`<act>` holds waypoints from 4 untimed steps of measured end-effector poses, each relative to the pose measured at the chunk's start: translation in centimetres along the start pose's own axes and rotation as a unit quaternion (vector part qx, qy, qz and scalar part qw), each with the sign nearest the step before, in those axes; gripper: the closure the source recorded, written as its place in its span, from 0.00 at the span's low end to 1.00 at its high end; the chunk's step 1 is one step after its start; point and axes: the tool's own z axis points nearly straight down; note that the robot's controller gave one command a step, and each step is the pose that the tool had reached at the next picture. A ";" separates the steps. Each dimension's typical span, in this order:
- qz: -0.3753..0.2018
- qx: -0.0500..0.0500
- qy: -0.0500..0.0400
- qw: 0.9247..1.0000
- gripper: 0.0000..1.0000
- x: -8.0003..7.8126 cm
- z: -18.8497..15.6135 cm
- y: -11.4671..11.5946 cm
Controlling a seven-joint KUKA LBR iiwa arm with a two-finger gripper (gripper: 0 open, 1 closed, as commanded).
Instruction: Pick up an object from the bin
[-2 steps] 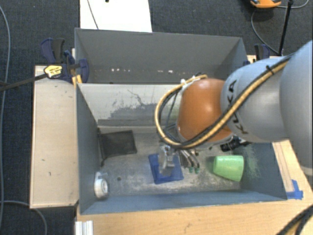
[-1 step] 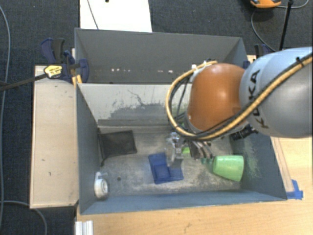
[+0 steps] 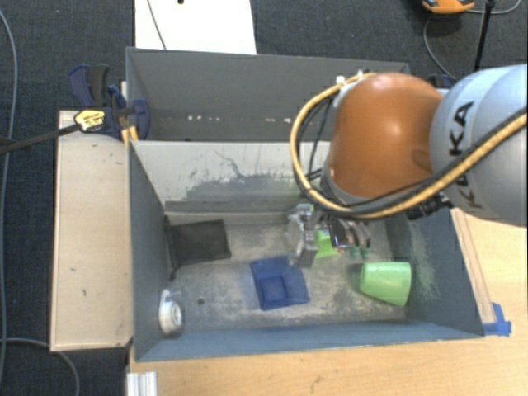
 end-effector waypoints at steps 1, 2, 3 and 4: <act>-0.108 0.000 -0.005 0.994 0.00 -3.4 10.8 3.7; -0.124 0.000 -0.001 0.992 0.00 -3.8 13.7 4.5; -0.240 0.000 -0.006 0.971 1.00 -3.2 16.7 -0.5; -0.239 0.000 -0.006 0.971 1.00 -3.2 16.7 -0.5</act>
Offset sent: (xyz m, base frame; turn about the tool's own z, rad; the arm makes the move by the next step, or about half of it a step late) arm 0.0000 0.0000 0.0000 0.0000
